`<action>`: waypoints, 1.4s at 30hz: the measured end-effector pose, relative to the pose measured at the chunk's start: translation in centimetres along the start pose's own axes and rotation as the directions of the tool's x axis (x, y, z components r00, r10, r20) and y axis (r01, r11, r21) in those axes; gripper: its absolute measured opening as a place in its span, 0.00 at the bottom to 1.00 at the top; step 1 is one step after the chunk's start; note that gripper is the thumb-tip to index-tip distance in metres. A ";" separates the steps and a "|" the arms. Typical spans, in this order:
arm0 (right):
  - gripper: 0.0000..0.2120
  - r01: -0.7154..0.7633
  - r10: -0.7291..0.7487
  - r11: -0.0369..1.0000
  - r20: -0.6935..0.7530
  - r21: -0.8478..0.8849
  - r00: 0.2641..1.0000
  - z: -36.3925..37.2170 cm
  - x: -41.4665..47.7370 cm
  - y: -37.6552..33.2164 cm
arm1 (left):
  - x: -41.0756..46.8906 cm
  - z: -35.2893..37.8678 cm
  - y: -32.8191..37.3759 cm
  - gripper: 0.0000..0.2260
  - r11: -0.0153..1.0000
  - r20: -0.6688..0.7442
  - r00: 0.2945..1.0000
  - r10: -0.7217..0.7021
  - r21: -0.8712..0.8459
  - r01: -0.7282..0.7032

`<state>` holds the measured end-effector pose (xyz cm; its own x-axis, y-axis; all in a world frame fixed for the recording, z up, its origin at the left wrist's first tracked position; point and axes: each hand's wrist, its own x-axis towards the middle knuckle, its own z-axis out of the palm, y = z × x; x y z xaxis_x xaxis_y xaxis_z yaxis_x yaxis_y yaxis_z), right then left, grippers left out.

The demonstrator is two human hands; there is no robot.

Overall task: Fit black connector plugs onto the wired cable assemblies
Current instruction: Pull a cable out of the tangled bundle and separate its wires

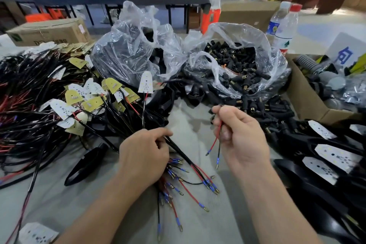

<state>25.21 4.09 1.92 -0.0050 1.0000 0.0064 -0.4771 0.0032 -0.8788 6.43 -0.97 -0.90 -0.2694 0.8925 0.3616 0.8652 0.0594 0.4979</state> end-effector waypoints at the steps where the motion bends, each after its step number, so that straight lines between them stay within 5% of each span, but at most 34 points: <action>1: 0.08 -0.061 0.057 0.989 0.031 0.133 0.998 -0.4 0.2 -0.3 | -0.2 0.1 0.2 0.14 1.000 -0.016 1.000 0.001 0.006 -0.001; 8: 0.11 -0.337 0.191 0.856 0.365 0.392 0.911 -1.6 -0.3 -0.8 | 0.8 -0.2 0.5 0.21 0.985 -0.068 0.990 -0.120 -0.135 0.110; 13: 0.12 -0.184 0.183 0.983 0.297 -0.026 0.937 -0.7 -0.5 -0.1 | 0.1 -0.2 1.5 0.18 1.000 -0.169 0.985 -0.022 0.013 0.024; 16: 0.12 -0.087 0.106 0.992 0.223 -0.092 0.969 0.1 -0.6 0.3 | -0.2 -0.6 3.0 0.19 0.927 0.027 0.982 0.189 -0.334 -0.170; 20: 0.11 0.090 -0.060 0.965 0.124 -0.248 0.990 0.0 -0.4 0.3 | 0.4 0.6 5.2 0.14 0.854 0.193 0.960 0.204 -0.514 -0.078; 22: 0.10 0.119 -0.099 0.950 0.084 -0.289 0.992 -0.5 -0.2 0.0 | 0.9 0.9 5.1 0.16 0.881 0.216 0.953 0.214 -0.465 -0.092; 25: 0.10 0.089 -0.091 0.968 0.002 -0.233 0.996 -1.2 0.4 -0.5 | 1.7 0.6 4.9 0.15 0.946 0.118 0.944 0.308 -0.143 -0.291; 28: 0.09 0.048 -0.057 0.974 -0.034 -0.222 0.998 -1.3 0.9 -0.3 | 2.4 0.7 5.6 0.17 0.936 0.101 0.936 0.337 0.076 -0.345; 30: 0.08 0.028 -0.043 0.976 -0.068 -0.218 0.997 -1.4 1.0 0.0 | 3.5 0.3 5.5 0.15 0.965 0.200 0.947 0.251 -0.126 -0.230; 32: 0.07 0.017 -0.034 0.973 -0.072 -0.230 0.997 -1.5 1.1 0.0 | 5.7 -0.5 5.2 0.15 0.824 0.303 0.945 0.126 -0.562 0.070; 33: 0.06 0.016 -0.032 0.969 -0.063 -0.247 0.997 -1.5 1.1 -0.1 | 7.0 -0.7 5.0 0.16 0.774 0.322 0.941 0.104 -0.620 0.126; 36: 0.04 0.006 -0.013 0.962 -0.025 -0.273 1.000 -1.2 1.1 0.1 | 9.8 0.2 4.5 0.26 0.959 0.243 0.962 0.128 -0.277 -0.057; 42: 0.04 -0.009 0.003 0.949 -0.019 -0.315 1.000 -0.8 1.2 0.7 | 11.1 4.6 4.5 0.26 0.933 0.302 0.928 0.218 0.214 -0.288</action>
<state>25.61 5.29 0.95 0.0100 0.9999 -0.0051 -0.1759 -0.0033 -0.9844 9.25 11.31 1.71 0.0657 0.9763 0.2064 0.9758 -0.1061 0.1914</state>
